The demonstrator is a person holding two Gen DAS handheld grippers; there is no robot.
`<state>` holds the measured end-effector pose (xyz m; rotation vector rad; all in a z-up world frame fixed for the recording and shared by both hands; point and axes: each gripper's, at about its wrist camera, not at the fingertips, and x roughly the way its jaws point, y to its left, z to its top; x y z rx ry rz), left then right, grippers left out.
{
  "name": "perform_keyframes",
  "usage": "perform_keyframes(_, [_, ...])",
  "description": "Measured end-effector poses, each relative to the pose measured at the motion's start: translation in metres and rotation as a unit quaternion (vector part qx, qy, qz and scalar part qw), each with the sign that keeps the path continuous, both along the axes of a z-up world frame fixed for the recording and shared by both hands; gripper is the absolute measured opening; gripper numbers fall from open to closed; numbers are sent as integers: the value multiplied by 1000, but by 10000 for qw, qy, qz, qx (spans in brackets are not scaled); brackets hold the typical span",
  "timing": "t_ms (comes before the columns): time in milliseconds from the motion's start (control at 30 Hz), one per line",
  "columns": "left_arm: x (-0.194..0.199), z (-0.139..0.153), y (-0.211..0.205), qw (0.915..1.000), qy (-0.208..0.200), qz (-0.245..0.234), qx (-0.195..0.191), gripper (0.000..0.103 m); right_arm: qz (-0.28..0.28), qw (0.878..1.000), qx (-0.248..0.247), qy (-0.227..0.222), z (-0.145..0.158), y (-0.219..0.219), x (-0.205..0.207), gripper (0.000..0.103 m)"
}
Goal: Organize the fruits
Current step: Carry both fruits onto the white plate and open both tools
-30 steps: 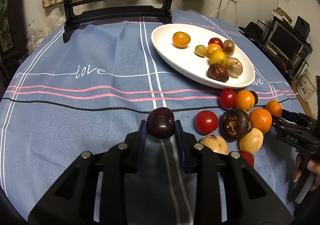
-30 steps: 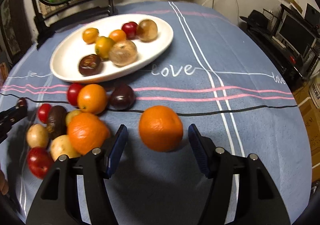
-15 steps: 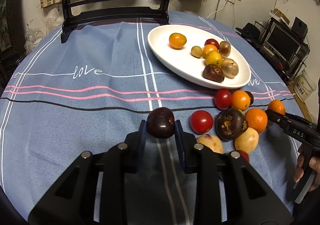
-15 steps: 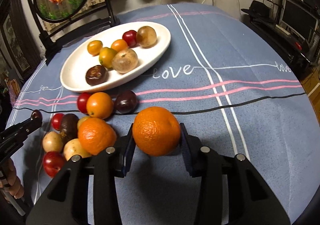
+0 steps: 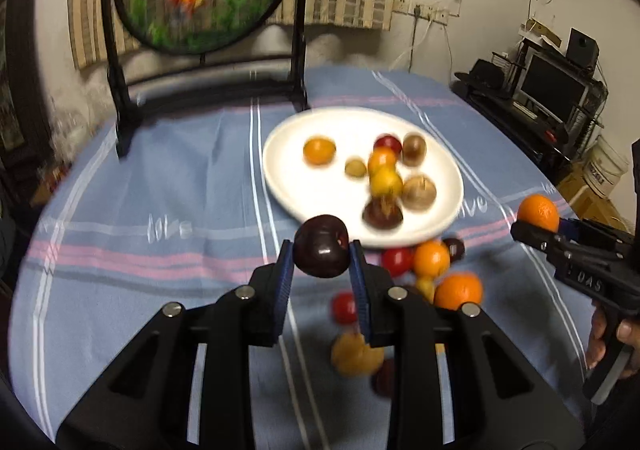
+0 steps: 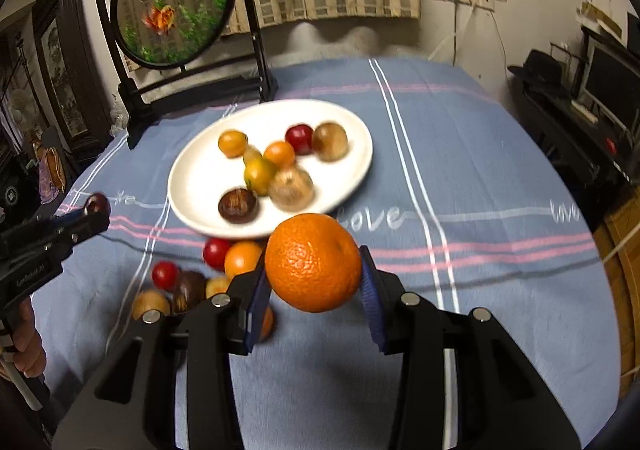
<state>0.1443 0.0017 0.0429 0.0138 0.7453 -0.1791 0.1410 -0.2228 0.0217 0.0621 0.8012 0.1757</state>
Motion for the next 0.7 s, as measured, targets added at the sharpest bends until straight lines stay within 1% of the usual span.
perform_keyframes(167, [33, 11, -14, 10000, -5, 22, 31, 28, -2, 9999, 33, -126, 13, -1, 26, 42])
perform_keyframes(233, [47, 10, -17, 10000, 23, 76, 51, 28, 8, 9999, 52, -128, 15, -1, 41, 42])
perform_keyframes(300, [63, 3, -19, 9998, 145, 110, 36, 28, 15, 9999, 46, -101, 14, 0, 56, 42])
perform_keyframes(400, [88, -11, -23, 9990, 389, 164, 141, 28, -56, 10000, -78, -26, 6, 1, 77, 42])
perform_keyframes(467, [101, -19, -25, 9985, 482, 192, 186, 28, -55, 9999, -89, 34, -1, 3, 91, 42])
perform_keyframes(600, [121, -33, -25, 9972, 674, 260, 167, 28, -81, 9997, -93, 229, -18, 10, 116, 42])
perform_keyframes(700, [129, -39, -26, 9966, 734, 295, 209, 28, -108, 9994, -150, 297, -28, 18, 128, 42])
